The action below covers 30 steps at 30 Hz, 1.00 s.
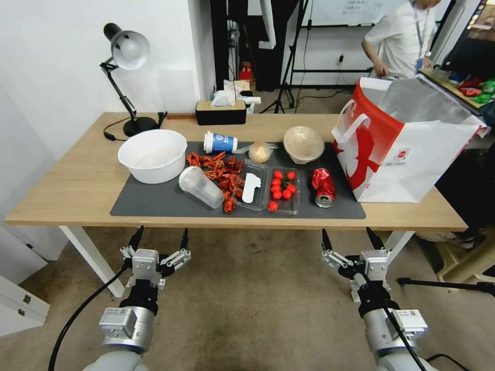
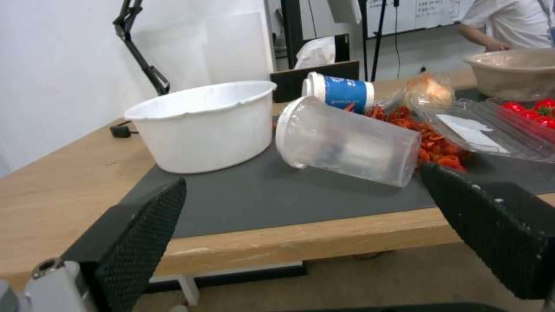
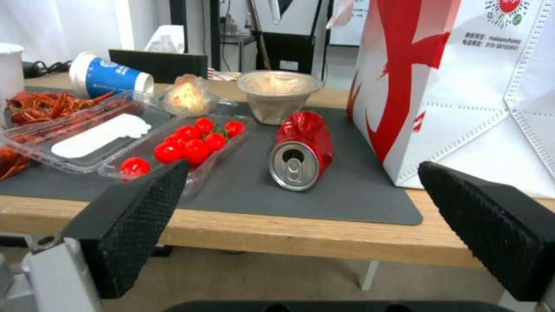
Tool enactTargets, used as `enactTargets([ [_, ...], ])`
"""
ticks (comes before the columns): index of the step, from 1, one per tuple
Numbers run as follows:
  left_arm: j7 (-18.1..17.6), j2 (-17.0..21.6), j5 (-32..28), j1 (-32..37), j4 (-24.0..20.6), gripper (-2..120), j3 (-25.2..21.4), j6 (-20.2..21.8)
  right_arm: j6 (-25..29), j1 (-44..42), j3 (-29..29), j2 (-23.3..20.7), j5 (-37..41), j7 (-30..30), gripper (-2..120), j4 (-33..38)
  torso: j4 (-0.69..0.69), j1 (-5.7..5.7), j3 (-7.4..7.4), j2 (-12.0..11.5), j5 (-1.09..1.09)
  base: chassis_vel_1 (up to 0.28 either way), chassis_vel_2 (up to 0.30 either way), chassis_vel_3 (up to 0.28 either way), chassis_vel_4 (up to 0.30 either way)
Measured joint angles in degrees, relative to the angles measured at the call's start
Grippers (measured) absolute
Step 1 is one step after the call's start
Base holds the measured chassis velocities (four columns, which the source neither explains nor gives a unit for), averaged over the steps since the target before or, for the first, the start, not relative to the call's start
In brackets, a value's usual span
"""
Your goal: Pick up the trash from the table and place it into the takeout bag.
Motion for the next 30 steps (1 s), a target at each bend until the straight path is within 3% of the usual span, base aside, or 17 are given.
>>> enactTargets([
  [27, 0.0, 0.0, 0.0, 0.0, 0.0, 100, 0.0, 0.0, 0.0, 0.0, 0.0, 0.0, 0.0, 0.0, 100, 0.0, 0.00, 0.00, 0.00, 0.0, 0.00, 0.000, 0.000, 0.000, 0.000],
  [29, -0.5, 0.2, -0.4, -0.5, 0.0, 100, 0.3, 0.1, -1.7, 1.7, 0.0, -1.2, 2.1, -0.9, 100, -0.2, -0.03, -0.01, 0.00, 0.0, 0.00, 0.000, 0.000, 0.000, 0.000],
  [30, -1.5, 0.7, -1.1, -1.4, 0.2, 100, 0.9, 0.4, -3.7, 3.6, 0.1, -2.4, 4.4, -1.9, 100, -0.5, 0.02, -0.02, 0.00, 0.0, 0.01, 0.000, 0.000, 0.000, 0.000],
])
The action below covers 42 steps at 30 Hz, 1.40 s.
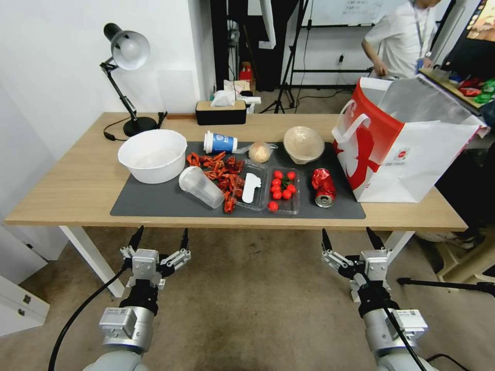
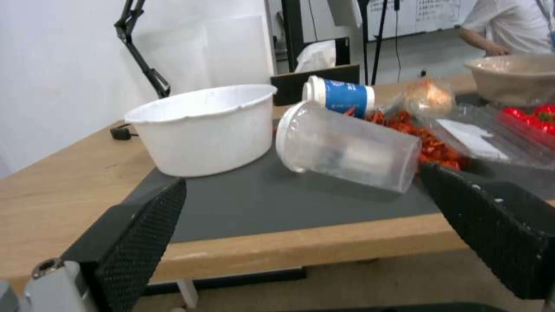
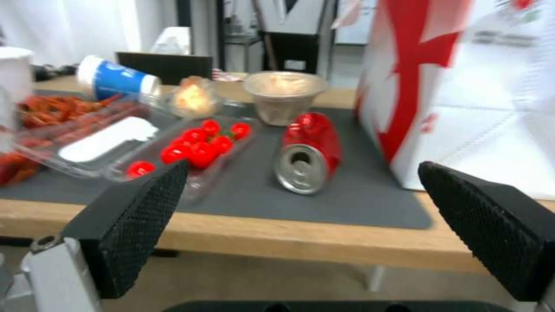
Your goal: Pick up the trash from the table and place it into the takeout bag.
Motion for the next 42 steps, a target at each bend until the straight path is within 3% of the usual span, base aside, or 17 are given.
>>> enactTargets([
  [1, 0.0, 0.0, 0.0, 0.0, 0.0, 100, 0.0, 0.0, 0.0, 0.0, 0.0, 0.0, 0.0, 0.0, 100, 0.0, 0.00, 0.00, 0.00, 0.0, 0.00, 0.000, 0.000, 0.000, 0.000],
  [3, -5.0, 2.2, -3.6, -4.7, 1.2, 100, 3.4, 1.9, -5.0, 4.6, 0.3, -3.0, 5.6, -2.5, 100, -0.6, 0.03, 0.01, 0.01, 0.0, -0.01, 0.000, 0.000, 0.000, 0.000],
  [4, -5.0, 2.2, -3.6, -4.7, 1.2, 100, 3.4, 1.9, -5.0, 4.6, 0.3, -3.0, 5.6, -2.5, 100, -0.6, 0.03, 0.01, 0.01, 0.0, -0.01, 0.000, 0.000, 0.000, 0.000],
  [6, -10.1, 4.4, -7.3, -9.3, 2.3, 100, 6.8, 3.7, -4.7, 6.3, 2.1, -4.4, 7.8, -3.0, 100, -0.5, 0.00, 0.02, 0.02, 0.0, -0.05, 0.000, 0.000, 0.000, 0.000],
  [9, -12.7, 6.5, -10.0, -12.1, 3.4, 100, 9.3, 4.3, -4.4, 6.1, 2.9, -4.8, 8.3, -2.9, 100, 0.1, -0.07, 0.02, 0.01, 0.0, 0.00, 0.000, 0.000, 0.000, 0.000],
  [12, -12.8, 7.1, -10.4, -11.6, 3.5, 100, 9.8, 4.1, -4.3, 5.7, 3.1, -4.8, 8.3, -2.7, 100, 0.4, 0.00, 0.01, 0.01, 0.0, -0.01, 0.000, 0.000, 0.000, 0.000],
  [31, -11.9, 8.2, -10.1, -9.0, 1.9, 100, 9.0, 3.4, -4.0, 6.3, 2.5, -3.8, 8.8, -0.3, 100, -0.2, -0.02, 0.02, 0.00, 0.0, -0.01, 0.000, 0.000, 0.000, 0.000],
  [38, -11.7, 9.8, -10.7, -9.8, 2.0, 100, 9.7, 3.4, -4.1, 10.8, 0.8, -6.9, 20.2, 5.5, 100, -2.2, 0.02, 0.02, 0.00, 0.0, 0.01, 0.000, 0.000, 0.000, 0.000],
  [39, -11.7, 11.1, -11.7, -11.0, 2.6, 100, 10.6, 3.9, -4.6, 11.2, 1.6, -7.5, 22.3, 7.2, 100, -2.4, -0.06, 0.02, 0.01, 0.0, -0.03, 0.000, 0.000, 0.000, 0.000],
  [42, -11.7, 11.7, -12.1, -11.3, 2.8, 100, 10.7, 4.0, -5.2, 12.2, 1.6, -8.1, 23.2, 8.4, 100, -2.6, -0.08, 0.02, 0.00, 0.0, -0.03, 0.000, 0.000, 0.000, 0.000],
])
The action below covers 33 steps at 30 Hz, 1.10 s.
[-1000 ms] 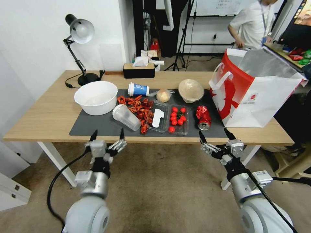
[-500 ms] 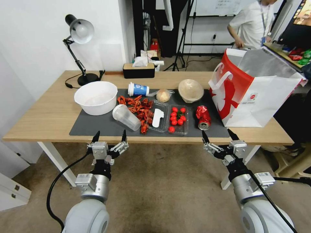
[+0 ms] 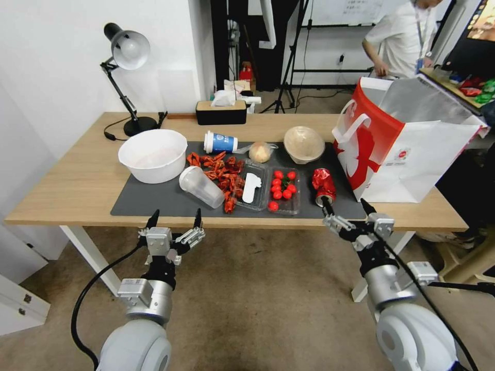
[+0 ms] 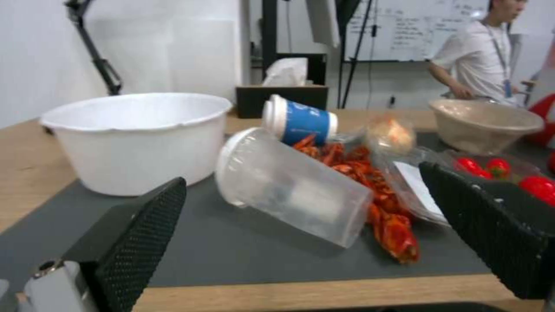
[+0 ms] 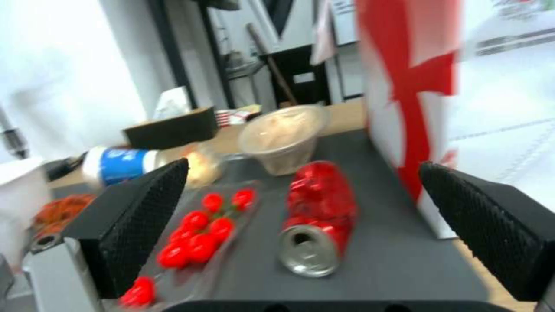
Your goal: Pick up the trash from the table and place it into the takeout bag.
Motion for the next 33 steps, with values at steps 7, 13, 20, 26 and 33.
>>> enactTargets([
  [7, -0.1, 0.8, -0.5, 0.6, -0.3, 100, -0.7, 0.1, -4.7, 7.7, -4.9, -2.9, 1.2, 7.7, 100, -3.3, 0.08, 0.00, 0.00, 0.0, 0.02, 0.000, 0.000, 0.000, 0.000],
  [13, -0.2, 0.8, -0.5, 0.8, -0.4, 100, -0.9, 0.3, -6.9, 14.6, -8.6, -6.7, 6.3, 11.3, 100, -8.2, 0.07, 0.00, 0.00, 0.0, 0.02, 0.000, 0.000, 0.000, 0.000],
  [20, -0.5, 0.7, -0.5, 0.7, 0.3, 100, -1.1, 1.0, -11.5, 22.0, -11.4, -8.7, 11.4, 17.9, 100, -13.1, 0.07, 0.00, 0.00, 0.0, 0.02, 0.000, 0.000, 0.000, 0.000],
  [26, -0.6, 0.8, -0.8, 0.4, 0.9, 100, -1.5, 1.3, -16.8, 28.5, -15.0, -9.2, 14.4, 23.8, 100, -17.3, 0.07, 0.01, 0.00, 0.0, 0.02, 0.000, 0.000, 0.000, 0.000],
  [33, -0.7, 0.8, -1.1, 0.3, 1.4, 100, -2.1, 1.4, -23.7, 34.4, -18.7, -8.7, 18.7, 31.4, 100, -20.1, 0.07, 0.00, 0.00, 0.0, 0.02, 0.000, 0.000, 0.000, 0.000],
])
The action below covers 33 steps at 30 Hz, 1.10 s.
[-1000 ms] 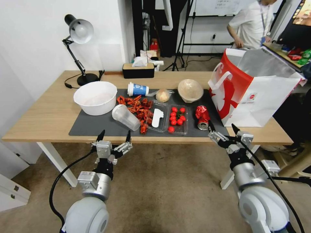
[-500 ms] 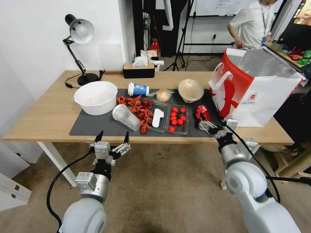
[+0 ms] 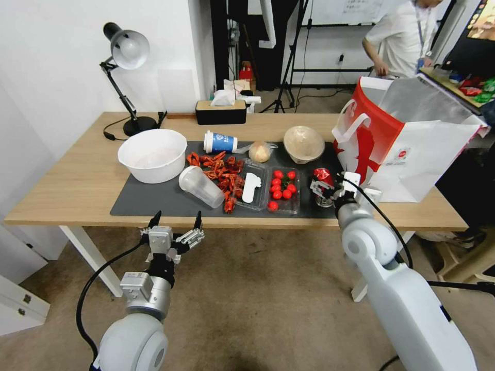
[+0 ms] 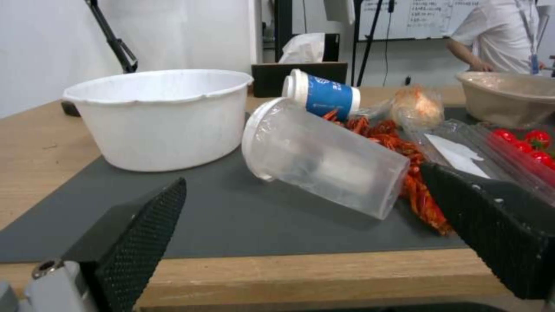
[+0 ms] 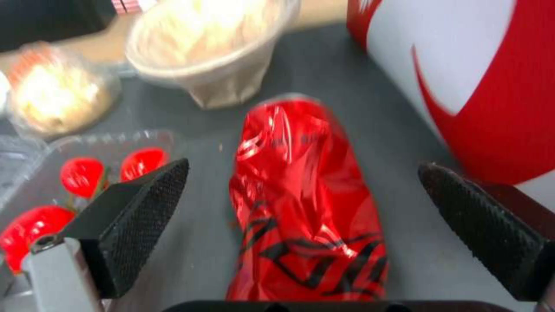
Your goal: Pick up the trash from the table and place it into the takeout bag.
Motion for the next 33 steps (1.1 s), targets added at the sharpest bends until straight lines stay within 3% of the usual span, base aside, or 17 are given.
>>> enactTargets([
  [7, -0.2, -0.3, -0.1, -0.2, 0.2, 100, -0.3, 0.0, -4.7, 3.0, -1.6, 0.6, 6.0, 8.2, 100, -1.0, 0.00, 0.00, 0.00, 0.0, 0.00, 0.000, 0.000, 0.000, 0.000],
  [18, -0.4, -0.5, 0.0, -0.3, 0.3, 100, -0.4, 0.1, -6.1, 4.4, -1.9, 0.4, 10.1, 11.9, 99, -1.7, 0.00, 0.00, -0.01, 0.0, 0.00, 0.000, 0.000, 0.000, 0.000],
  [21, -0.6, -0.5, 0.0, -0.3, 0.3, 100, -0.4, 0.2, -6.2, 4.4, -1.9, 0.5, 10.6, 12.3, 93, -1.8, 0.00, 0.00, 0.00, 0.0, 0.00, 0.000, 0.000, 0.000, 0.000],
  [26, -1.0, -0.5, 0.1, -0.4, 0.2, 100, -0.6, 0.2, -6.7, 3.8, -2.0, 0.9, 11.1, 13.2, 75, -1.8, 0.00, 0.00, 0.00, 0.0, 0.00, 0.000, 0.000, 0.000, 0.000],
  [28, -1.0, -0.5, 0.1, -0.4, 0.2, 100, -0.6, 0.2, -6.7, 3.8, -2.0, 0.9, 11.2, 13.3, 73, -1.7, 0.00, 0.00, 0.00, 0.0, 0.00, 0.000, 0.000, 0.000, 0.000],
  [30, -1.3, -0.5, 0.1, -0.5, 0.1, 100, -0.6, 0.2, -6.8, 3.5, -2.0, 1.0, 11.6, 13.8, 60, -1.6, 0.00, 0.00, 0.00, 0.0, 0.00, 0.000, 0.000, 0.000, 0.000],
  [33, -1.6, -0.6, 0.2, -0.5, 0.1, 100, -0.6, 0.2, -6.7, 3.1, -1.9, 1.0, 11.9, 14.1, 53, -1.4, 0.00, 0.00, -0.01, 0.0, -0.02, 0.000, 0.000, 0.000, 0.000],
])
